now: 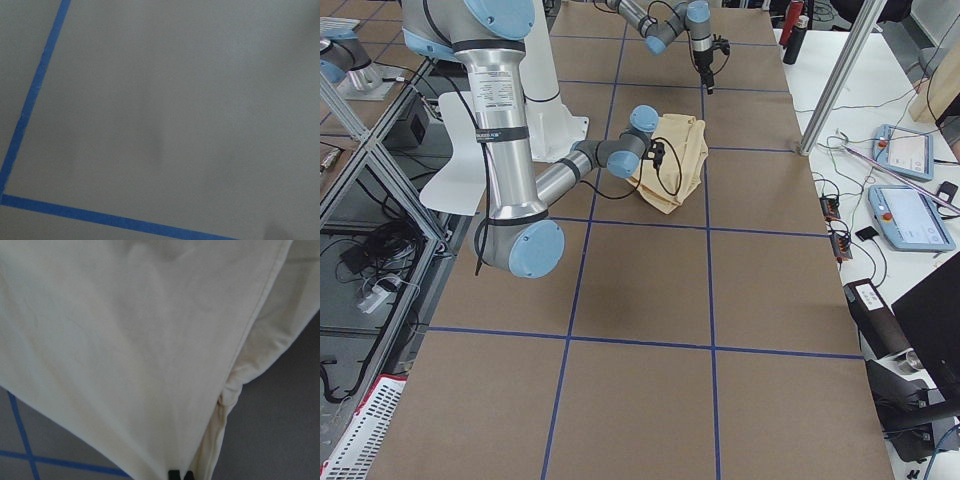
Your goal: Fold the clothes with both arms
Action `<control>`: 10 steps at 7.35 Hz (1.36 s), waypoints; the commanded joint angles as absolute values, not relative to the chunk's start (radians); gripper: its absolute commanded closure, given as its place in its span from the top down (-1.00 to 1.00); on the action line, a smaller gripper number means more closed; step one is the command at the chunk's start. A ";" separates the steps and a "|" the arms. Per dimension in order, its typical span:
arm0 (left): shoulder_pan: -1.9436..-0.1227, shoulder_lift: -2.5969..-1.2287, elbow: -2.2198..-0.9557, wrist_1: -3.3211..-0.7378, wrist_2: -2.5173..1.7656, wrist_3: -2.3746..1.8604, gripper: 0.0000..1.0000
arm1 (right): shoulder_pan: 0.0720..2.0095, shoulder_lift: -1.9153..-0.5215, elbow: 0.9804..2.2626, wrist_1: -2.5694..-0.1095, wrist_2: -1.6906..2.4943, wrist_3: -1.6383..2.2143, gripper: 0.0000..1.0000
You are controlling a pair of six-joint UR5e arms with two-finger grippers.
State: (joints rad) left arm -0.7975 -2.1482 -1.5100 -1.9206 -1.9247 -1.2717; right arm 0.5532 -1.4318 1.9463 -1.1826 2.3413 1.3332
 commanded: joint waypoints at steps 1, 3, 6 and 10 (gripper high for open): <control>-0.798 -2.148 -1.511 -1.921 -1.925 -1.272 0.98 | 0.465 -1.502 2.025 -1.178 2.433 1.461 -1.00; -0.798 -2.141 -1.511 -1.921 -1.925 -1.273 0.98 | 0.384 -1.515 2.028 -1.177 2.433 1.557 -1.00; -0.787 -2.114 -1.572 -1.925 -1.934 -1.282 0.98 | 0.409 -1.503 2.019 -1.172 2.422 1.580 1.00; -0.588 -2.060 -1.669 -2.141 -1.925 -1.680 0.98 | 0.595 -1.372 1.993 -1.173 2.242 1.566 1.00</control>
State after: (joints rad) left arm -0.6542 -2.0836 -1.6605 -2.0370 -1.9321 -1.5189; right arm 0.5470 -1.4165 2.0059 -1.1722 2.3061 1.5689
